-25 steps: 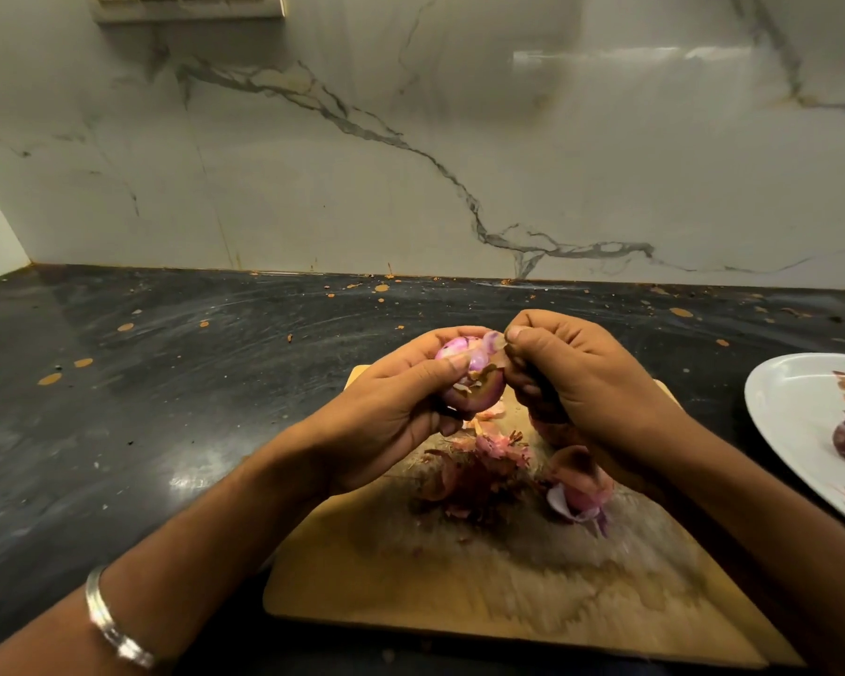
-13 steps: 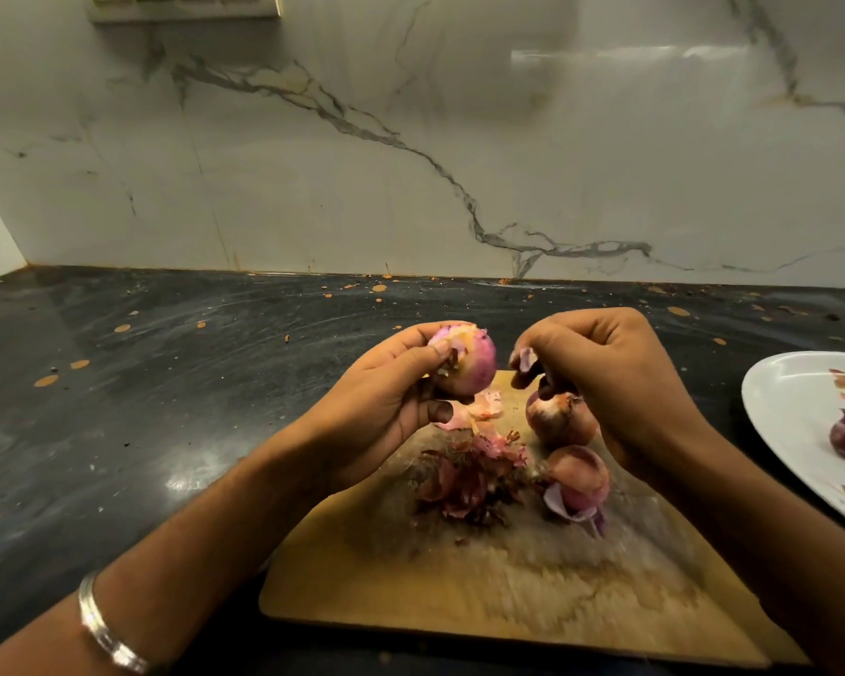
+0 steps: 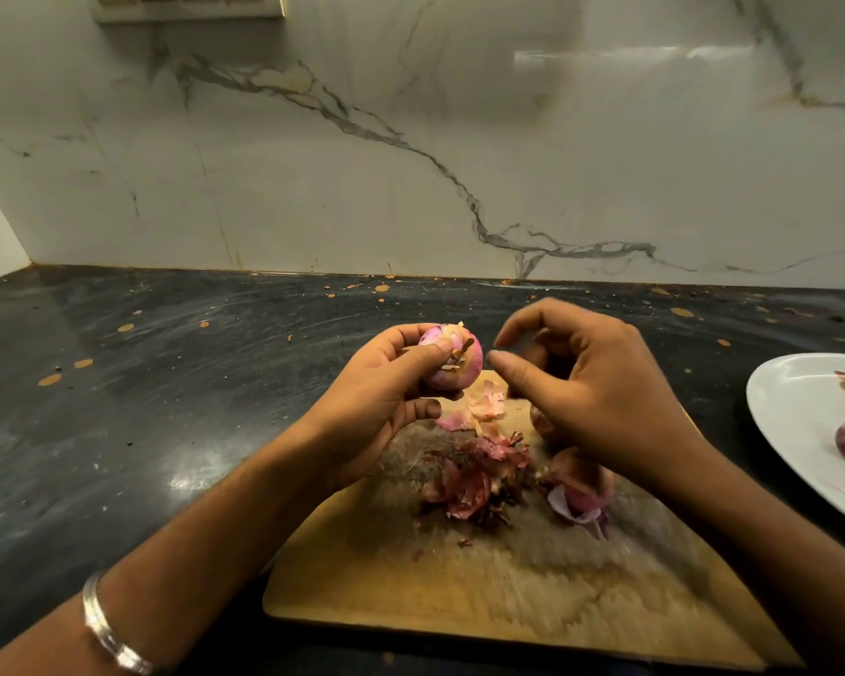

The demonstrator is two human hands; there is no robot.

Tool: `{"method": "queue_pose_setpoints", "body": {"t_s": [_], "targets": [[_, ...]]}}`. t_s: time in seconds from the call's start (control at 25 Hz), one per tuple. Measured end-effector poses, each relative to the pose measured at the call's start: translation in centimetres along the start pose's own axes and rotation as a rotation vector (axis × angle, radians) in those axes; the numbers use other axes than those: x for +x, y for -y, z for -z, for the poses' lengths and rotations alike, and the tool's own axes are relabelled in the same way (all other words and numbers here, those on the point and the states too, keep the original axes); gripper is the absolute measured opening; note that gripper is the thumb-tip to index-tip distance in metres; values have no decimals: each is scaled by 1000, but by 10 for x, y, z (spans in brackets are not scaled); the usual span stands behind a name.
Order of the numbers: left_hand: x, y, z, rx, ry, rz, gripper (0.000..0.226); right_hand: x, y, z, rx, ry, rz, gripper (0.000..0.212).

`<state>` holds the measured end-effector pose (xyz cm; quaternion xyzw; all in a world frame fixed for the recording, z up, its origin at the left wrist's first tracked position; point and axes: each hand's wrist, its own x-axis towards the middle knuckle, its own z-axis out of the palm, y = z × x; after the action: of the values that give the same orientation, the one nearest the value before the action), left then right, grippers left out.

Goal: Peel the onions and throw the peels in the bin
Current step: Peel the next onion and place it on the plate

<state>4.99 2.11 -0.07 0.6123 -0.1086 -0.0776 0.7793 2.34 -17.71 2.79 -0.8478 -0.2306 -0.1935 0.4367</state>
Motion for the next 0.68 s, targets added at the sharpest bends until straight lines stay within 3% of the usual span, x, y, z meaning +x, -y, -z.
{"method": "queue_pose_setpoints", "body": {"t_s": [0.24, 0.52, 0.68], "targets": [[-5, 2, -7, 181, -5, -103, 46, 2, 1, -5, -62, 94, -92, 43], [-10, 2, -13, 253, 87, -237, 53, 6, -1, -3, 44, 256, -166, 46], [-11, 0, -15, 166, 133, -193, 48, 5, -2, -6, 284, 240, -218, 41]]}}
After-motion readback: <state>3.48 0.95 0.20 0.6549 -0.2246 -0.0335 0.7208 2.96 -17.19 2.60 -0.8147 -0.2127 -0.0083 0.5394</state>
